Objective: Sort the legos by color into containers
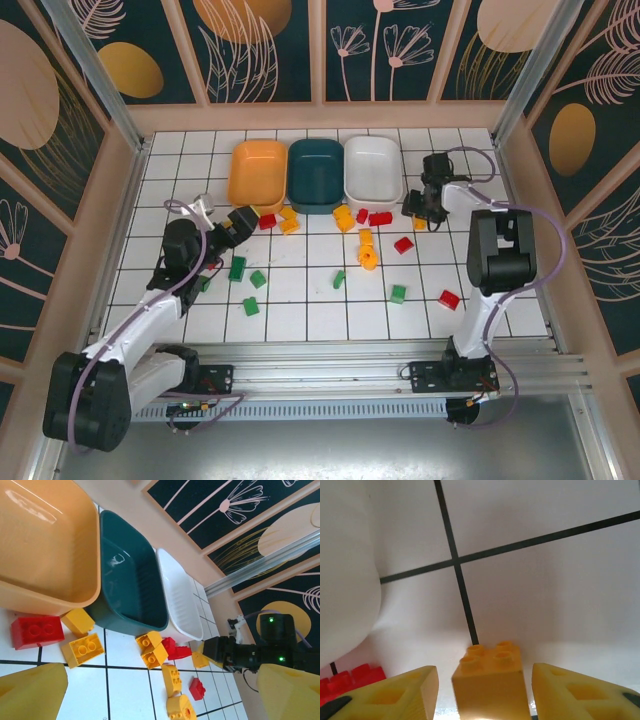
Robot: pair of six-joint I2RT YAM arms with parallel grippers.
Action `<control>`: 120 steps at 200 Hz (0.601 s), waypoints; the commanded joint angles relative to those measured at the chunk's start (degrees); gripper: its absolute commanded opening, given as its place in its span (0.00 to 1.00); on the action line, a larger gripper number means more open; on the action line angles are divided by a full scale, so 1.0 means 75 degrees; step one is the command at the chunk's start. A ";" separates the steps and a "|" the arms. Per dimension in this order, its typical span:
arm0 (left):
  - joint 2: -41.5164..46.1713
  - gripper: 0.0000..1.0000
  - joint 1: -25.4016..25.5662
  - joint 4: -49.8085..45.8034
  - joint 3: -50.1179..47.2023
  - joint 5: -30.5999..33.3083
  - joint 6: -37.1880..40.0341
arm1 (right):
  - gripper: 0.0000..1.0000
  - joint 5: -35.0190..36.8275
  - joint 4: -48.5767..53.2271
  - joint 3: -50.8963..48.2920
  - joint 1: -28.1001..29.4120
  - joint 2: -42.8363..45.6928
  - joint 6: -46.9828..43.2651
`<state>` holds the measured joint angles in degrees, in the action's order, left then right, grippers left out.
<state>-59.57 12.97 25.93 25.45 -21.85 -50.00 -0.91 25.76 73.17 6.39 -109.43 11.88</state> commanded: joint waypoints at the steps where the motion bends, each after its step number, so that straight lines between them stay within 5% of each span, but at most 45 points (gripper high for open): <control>1: -0.0139 0.97 -0.0004 0.0238 0.0080 -0.0238 -0.0211 | 0.47 0.0323 -0.0025 -0.0242 0.0022 0.0080 0.0194; 44: -0.0402 0.97 0.0005 -0.0015 0.0493 -0.0256 -0.0025 | 0.43 0.0393 -0.0130 -0.0369 0.0054 -0.0001 0.0271; 79: -0.0689 0.97 0.0045 0.0334 0.0532 -0.0363 -0.0323 | 0.21 0.0389 -0.0339 -0.0407 0.0118 0.0532 0.0448; 120: -0.1133 0.92 0.0174 0.0511 0.0508 -0.0131 -0.0674 | 0.17 0.0822 -0.0450 0.0702 0.1034 0.1031 0.0793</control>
<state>-66.96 13.63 26.98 28.16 -23.44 -52.10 2.22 24.51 72.42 9.41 -105.30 15.38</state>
